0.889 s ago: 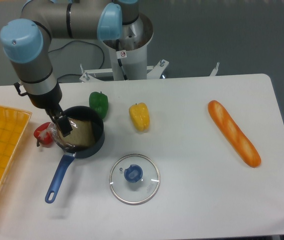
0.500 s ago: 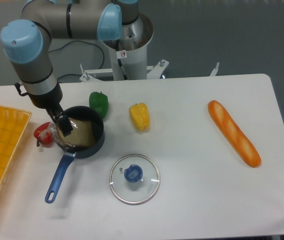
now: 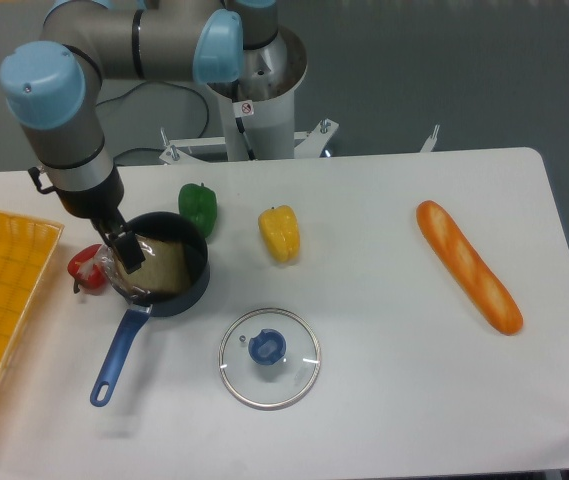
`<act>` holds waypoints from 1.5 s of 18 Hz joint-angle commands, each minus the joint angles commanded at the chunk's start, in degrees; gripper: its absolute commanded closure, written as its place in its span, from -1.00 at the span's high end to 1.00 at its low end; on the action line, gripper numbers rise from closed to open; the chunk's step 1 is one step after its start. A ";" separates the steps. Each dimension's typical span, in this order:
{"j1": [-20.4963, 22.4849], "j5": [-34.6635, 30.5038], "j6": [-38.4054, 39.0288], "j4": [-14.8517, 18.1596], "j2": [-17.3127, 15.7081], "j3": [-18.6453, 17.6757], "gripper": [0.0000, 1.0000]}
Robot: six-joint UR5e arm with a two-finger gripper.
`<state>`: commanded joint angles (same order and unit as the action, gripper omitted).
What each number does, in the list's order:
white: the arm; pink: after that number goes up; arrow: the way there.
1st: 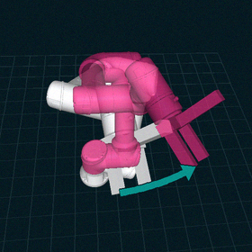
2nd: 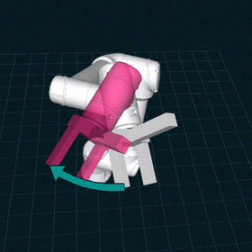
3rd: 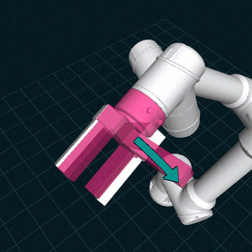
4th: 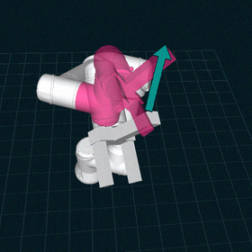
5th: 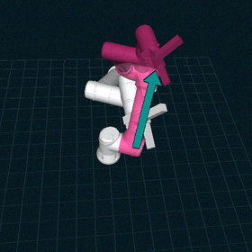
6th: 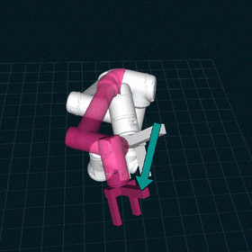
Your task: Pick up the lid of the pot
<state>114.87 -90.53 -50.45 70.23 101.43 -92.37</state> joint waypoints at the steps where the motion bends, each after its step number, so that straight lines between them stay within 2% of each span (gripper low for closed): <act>1: -0.09 -0.09 0.00 -1.14 0.35 0.35 1.00; 5: -0.09 -1.49 0.00 -1.94 0.79 0.18 1.00; 11: 2.37 -1.58 -1.31 -2.29 3.25 0.79 1.00; 14: 3.07 -3.95 -1.67 -3.08 4.57 0.71 1.00; 24: 9.05 -3.96 -5.27 -2.73 6.42 2.64 1.00; 27: 11.07 -3.87 -6.06 -2.73 9.04 3.34 1.00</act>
<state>125.94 -94.39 -56.51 67.50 110.47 -89.04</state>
